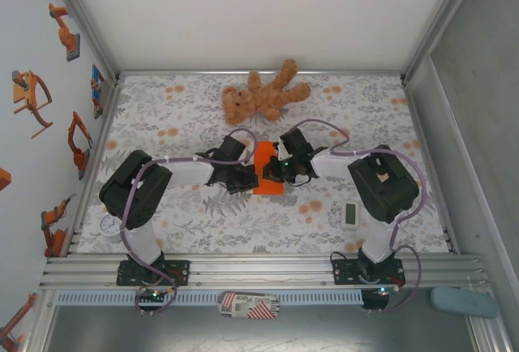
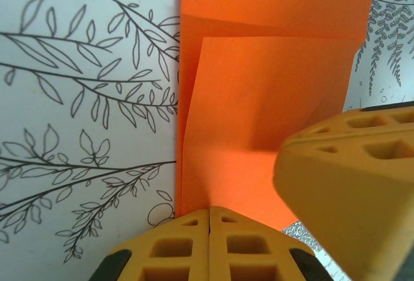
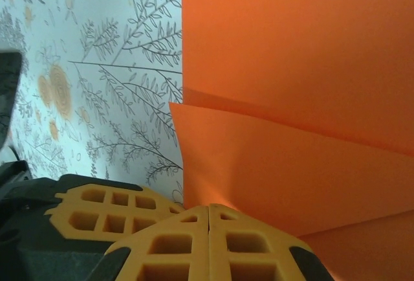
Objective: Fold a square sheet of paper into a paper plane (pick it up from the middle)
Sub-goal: Fold the triangle a second time at the center of the table.
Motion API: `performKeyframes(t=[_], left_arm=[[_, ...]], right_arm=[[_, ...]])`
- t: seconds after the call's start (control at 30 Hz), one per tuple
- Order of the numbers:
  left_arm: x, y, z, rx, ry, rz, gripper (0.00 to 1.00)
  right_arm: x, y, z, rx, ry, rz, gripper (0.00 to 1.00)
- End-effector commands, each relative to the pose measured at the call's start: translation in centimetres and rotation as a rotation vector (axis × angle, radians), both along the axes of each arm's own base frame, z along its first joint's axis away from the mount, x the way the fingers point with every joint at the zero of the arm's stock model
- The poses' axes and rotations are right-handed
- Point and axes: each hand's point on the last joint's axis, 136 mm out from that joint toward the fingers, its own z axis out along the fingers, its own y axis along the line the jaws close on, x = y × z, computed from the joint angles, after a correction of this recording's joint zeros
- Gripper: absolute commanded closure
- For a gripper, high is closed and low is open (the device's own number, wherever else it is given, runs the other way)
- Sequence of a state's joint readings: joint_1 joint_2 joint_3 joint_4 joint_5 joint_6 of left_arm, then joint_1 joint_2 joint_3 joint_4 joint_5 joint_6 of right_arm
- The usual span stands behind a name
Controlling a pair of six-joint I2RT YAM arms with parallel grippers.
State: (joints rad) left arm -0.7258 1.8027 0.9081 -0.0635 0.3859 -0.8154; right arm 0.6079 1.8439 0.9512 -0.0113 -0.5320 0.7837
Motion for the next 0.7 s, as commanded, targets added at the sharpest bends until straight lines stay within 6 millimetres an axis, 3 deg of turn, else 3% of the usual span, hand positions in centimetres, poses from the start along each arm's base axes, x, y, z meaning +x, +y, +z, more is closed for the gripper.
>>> performKeyframes(t=[0.0,0.3,0.5,0.67], left_arm=[[-1.6,1.9,-2.6,0.100,0.084,0.020,1.00],[-2.4,3.4,-3.5,0.171,0.118,0.038,1.00],[-3.0,4.3,-4.0,0.190,0.134,0.060,1.00],[-2.4,3.2,-3.0,0.149,0.117,0.046,1.00]], right_arm=[[-0.4,-0.2,-1.6,-0.029,0.028,0.013,1.00],[0.4,-2.1,-2.9,-0.078,0.020,0.000,1.00],[4.1,-6.0,-2.5,-0.043,-0.001,-0.115,1.00],[7.1,-7.9,-1.1,-0.031,-0.030,-0.175,1.00]])
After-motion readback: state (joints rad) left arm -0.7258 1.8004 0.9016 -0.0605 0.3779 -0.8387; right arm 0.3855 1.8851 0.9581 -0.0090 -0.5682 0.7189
